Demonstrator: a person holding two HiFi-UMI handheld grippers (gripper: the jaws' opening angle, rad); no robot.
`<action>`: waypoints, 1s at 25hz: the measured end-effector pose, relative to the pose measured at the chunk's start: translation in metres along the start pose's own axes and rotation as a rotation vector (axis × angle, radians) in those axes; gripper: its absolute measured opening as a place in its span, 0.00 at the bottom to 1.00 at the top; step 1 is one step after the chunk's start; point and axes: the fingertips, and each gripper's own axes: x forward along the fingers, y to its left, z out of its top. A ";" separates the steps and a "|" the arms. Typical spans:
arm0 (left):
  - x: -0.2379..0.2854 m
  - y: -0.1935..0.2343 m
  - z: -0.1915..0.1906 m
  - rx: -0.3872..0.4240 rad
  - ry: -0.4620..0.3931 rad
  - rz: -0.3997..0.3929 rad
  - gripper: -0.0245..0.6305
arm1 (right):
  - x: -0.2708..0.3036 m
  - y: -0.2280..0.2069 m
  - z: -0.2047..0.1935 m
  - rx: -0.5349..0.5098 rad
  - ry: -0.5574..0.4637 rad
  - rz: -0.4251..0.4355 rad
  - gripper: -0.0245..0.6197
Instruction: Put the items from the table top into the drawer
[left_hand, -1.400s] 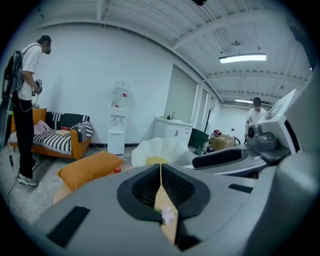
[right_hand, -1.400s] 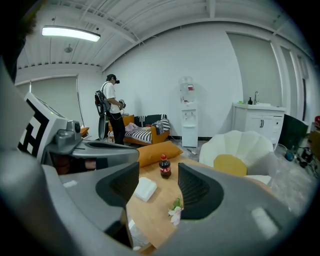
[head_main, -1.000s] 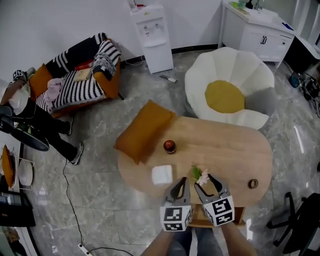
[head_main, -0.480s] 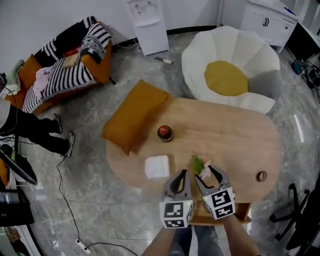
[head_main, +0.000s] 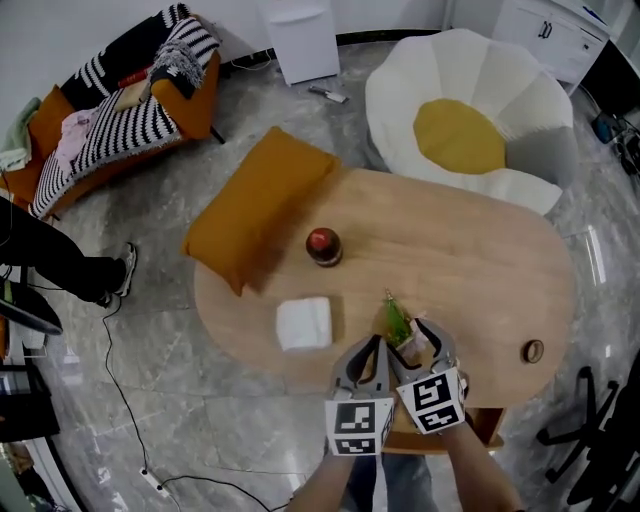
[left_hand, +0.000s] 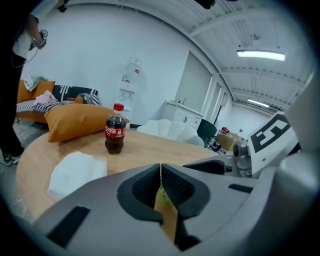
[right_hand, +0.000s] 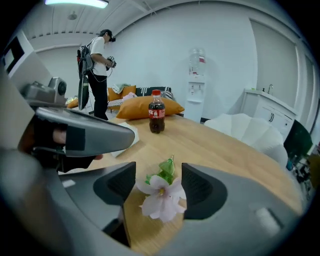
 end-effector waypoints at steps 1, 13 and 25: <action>0.002 0.000 -0.002 0.000 0.002 0.000 0.06 | 0.003 -0.001 -0.004 -0.009 0.007 -0.005 0.47; 0.013 0.002 -0.022 -0.013 0.051 0.003 0.06 | 0.024 -0.007 -0.043 0.030 0.133 -0.010 0.33; 0.009 -0.007 -0.024 -0.004 0.079 -0.032 0.06 | 0.017 -0.013 -0.042 0.082 0.148 -0.045 0.08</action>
